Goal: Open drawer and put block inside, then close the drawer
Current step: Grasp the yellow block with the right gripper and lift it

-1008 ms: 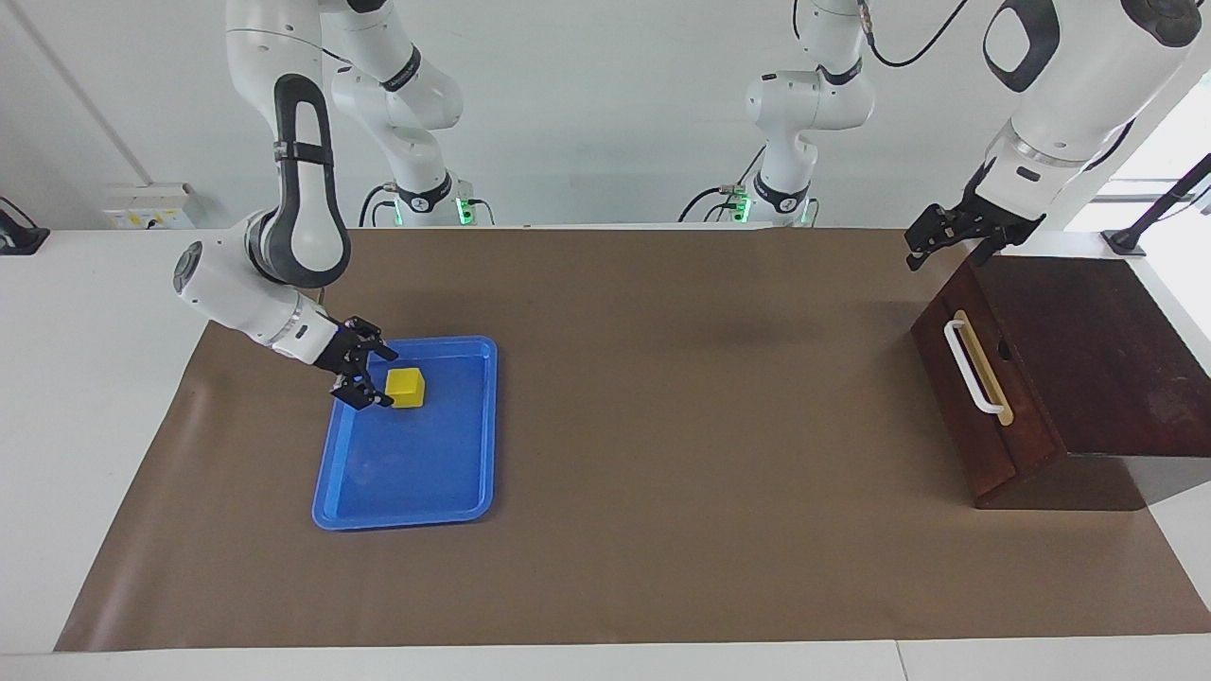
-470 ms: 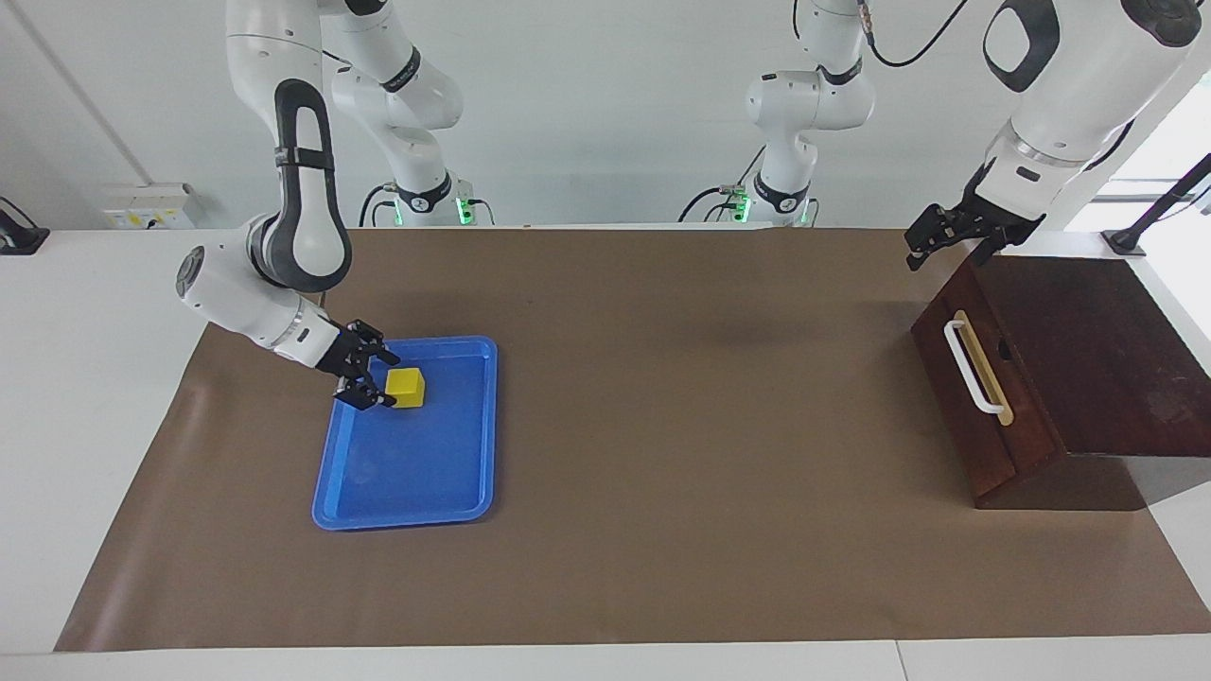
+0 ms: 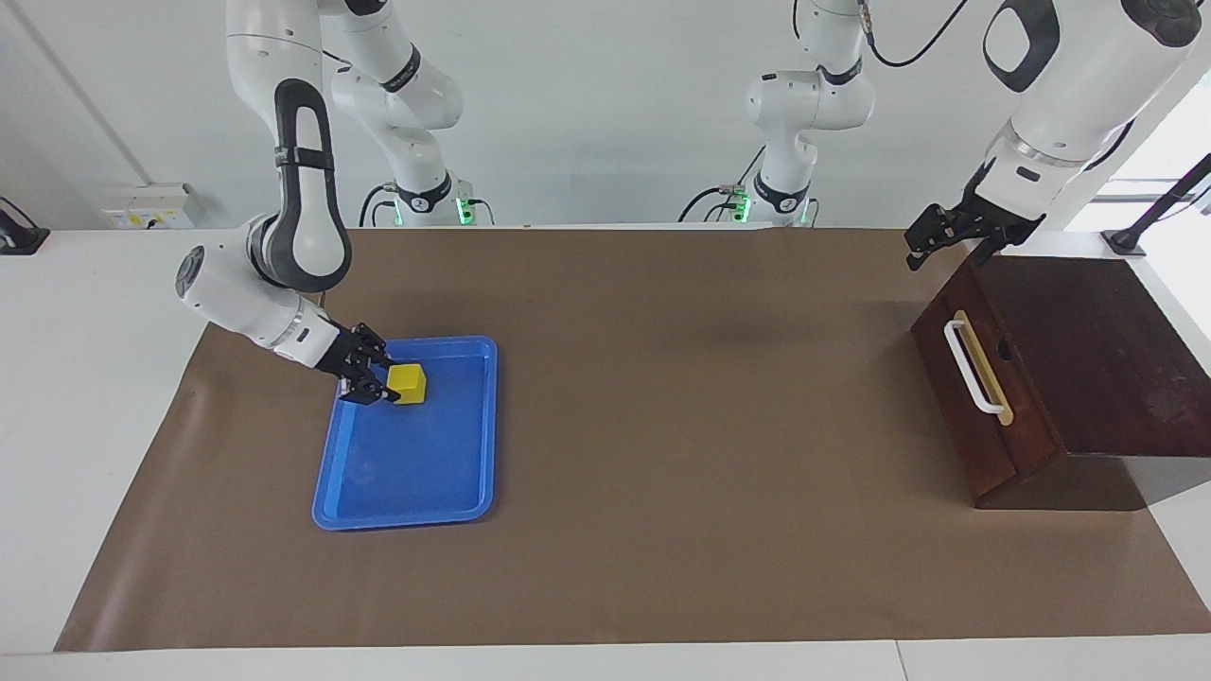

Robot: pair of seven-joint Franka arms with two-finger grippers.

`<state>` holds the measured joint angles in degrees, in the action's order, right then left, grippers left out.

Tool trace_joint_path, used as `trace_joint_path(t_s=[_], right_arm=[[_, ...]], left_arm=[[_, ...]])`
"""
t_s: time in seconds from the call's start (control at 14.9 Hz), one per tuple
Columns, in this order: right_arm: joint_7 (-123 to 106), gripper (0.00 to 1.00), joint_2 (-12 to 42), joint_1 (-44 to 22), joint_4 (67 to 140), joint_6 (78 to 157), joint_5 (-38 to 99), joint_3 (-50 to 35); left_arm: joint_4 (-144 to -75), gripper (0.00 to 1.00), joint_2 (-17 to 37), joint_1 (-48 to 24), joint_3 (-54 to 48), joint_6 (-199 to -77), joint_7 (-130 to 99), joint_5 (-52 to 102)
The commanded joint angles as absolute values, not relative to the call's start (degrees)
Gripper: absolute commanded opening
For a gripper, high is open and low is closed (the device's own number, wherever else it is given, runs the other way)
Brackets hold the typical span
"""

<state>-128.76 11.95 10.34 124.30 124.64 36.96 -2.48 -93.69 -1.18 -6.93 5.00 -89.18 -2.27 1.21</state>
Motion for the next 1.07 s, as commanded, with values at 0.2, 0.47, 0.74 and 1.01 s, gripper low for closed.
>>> trace_joint_path(t_s=[0.2, 0.47, 0.74, 1.01], right_arm=[[-122.1, 0.0, 11.43, 8.18, 119.36, 121.56, 37.44, -2.81], [-114.54, 0.0, 10.9, 5.46, 115.24, 117.96, 37.18, -2.73], [-104.7, 0.0, 10.64, 1.33, 110.22, 114.7, 37.18, -2.81], [-93.98, 0.0, 10.37, -5.08, 107.41, 115.4, 37.62, -2.81]], left_arm=[[-95.1, 1.0, -2.55, -6.68, 4.83, -89.38, -1.85, 0.97], [-95.36, 1.0, -2.9, -6.42, 5.18, -86.85, -2.37, 0.97], [-94.83, 1.0, -2.81, -7.2, 4.57, -89.63, -19.86, 1.14], [-92.65, 1.0, -1.15, -11.51, 4.13, -90.62, -52.65, 1.67]])
